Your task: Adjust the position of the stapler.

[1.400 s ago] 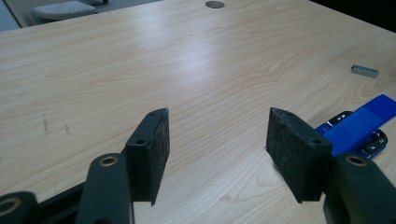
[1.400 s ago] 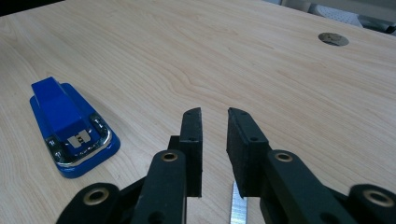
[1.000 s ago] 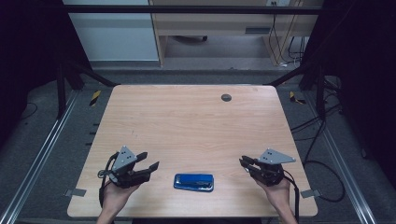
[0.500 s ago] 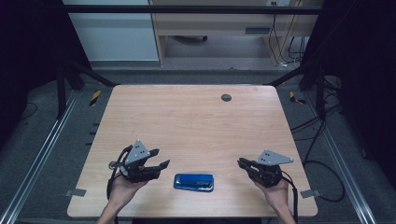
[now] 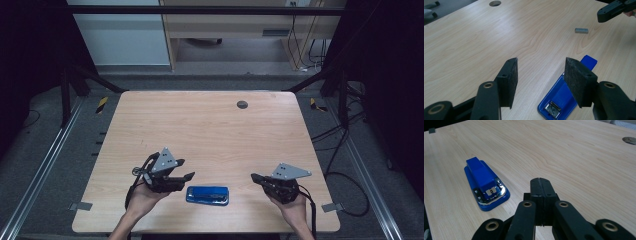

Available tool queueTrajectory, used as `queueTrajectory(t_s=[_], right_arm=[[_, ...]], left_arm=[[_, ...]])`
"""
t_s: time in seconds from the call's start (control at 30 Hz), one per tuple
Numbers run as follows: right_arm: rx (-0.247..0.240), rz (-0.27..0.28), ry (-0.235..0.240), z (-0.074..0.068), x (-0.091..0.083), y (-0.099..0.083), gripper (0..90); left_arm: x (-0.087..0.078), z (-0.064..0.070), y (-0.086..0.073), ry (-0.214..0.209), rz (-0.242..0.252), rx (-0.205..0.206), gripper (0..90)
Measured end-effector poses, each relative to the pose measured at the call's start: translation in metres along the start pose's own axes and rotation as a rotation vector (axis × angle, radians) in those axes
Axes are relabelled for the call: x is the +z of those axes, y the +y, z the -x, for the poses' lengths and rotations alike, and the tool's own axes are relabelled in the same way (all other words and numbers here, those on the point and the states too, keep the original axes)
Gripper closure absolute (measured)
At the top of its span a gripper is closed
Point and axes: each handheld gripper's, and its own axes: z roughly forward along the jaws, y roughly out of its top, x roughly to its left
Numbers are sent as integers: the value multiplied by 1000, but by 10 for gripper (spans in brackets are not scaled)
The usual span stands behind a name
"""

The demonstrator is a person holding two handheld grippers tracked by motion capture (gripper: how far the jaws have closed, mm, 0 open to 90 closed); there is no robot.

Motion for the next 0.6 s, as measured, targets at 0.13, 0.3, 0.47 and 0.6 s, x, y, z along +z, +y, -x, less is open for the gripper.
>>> queueTrajectory(t_s=[0.13,0.3,0.47,0.6], right_arm=[[3,1,18,-2,0,-1,900],[-3,-2,32,-6,1,-1,900],[-3,0,51,-9,1,-2,900],[-8,-7,60,-12,3,-2,900]], left_arm=[[4,2,9,-48,-29,44,444],[7,4,18,-70,-50,91,444],[11,6,25,-77,-68,119,441],[16,10,28,-116,-103,172,437]])
